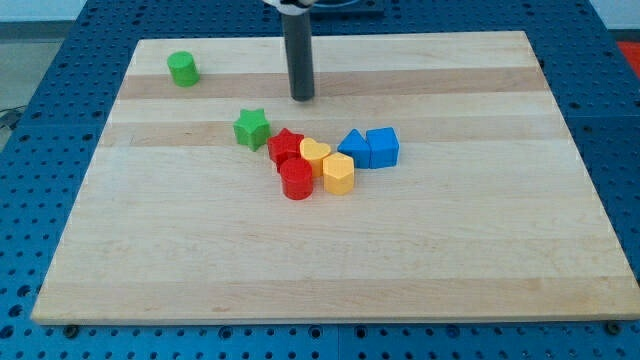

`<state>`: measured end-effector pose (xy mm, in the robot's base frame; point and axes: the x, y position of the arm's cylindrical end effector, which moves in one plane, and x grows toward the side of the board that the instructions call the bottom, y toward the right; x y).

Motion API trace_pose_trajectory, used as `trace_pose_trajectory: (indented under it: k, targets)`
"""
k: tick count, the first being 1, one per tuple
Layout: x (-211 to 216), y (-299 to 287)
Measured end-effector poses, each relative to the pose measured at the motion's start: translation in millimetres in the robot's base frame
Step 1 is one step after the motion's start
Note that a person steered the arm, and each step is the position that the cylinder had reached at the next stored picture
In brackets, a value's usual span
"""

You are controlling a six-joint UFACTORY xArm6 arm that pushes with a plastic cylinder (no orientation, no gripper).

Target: Push the blue triangle diagonally top right to the green star

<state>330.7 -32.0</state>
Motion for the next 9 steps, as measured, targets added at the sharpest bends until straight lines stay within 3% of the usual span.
trace_pose_trajectory:
  k: [5, 7, 9]
  targets:
    - [140, 24]
    - [130, 59]
    - [89, 49]
